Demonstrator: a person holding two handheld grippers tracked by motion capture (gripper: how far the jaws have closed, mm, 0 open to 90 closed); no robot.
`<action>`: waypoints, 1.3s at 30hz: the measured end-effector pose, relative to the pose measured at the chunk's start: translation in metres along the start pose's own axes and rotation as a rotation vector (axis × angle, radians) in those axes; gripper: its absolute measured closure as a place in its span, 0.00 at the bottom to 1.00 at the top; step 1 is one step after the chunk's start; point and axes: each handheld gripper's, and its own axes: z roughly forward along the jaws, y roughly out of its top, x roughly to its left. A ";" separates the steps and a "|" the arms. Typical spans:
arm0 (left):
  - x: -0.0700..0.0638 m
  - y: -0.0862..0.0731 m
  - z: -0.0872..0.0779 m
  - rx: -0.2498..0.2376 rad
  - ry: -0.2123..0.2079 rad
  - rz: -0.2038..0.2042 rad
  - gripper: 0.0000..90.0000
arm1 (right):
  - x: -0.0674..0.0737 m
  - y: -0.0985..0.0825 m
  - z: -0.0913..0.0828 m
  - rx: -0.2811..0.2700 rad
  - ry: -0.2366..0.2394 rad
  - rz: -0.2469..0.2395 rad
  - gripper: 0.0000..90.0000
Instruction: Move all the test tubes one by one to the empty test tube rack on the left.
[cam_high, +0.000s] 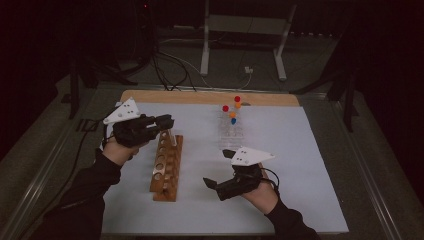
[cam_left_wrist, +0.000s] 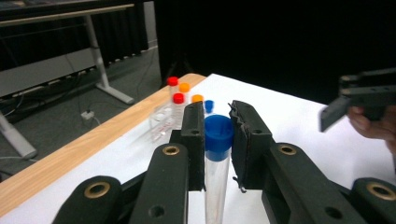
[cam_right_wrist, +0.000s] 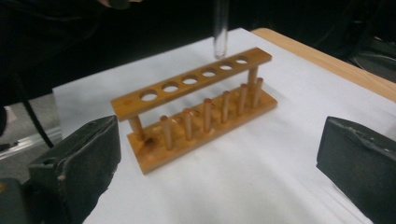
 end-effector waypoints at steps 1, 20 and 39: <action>0.002 0.000 -0.001 -0.001 0.009 0.000 0.86 | 0.000 0.000 0.000 0.000 0.000 0.000 0.00; 0.054 -0.018 0.010 0.013 0.129 -0.068 0.86 | -0.006 0.000 -0.006 -0.046 -0.028 0.012 0.00; 0.067 -0.070 0.036 0.058 0.152 -0.135 0.86 | -0.009 -0.003 -0.006 -0.042 -0.026 0.013 0.00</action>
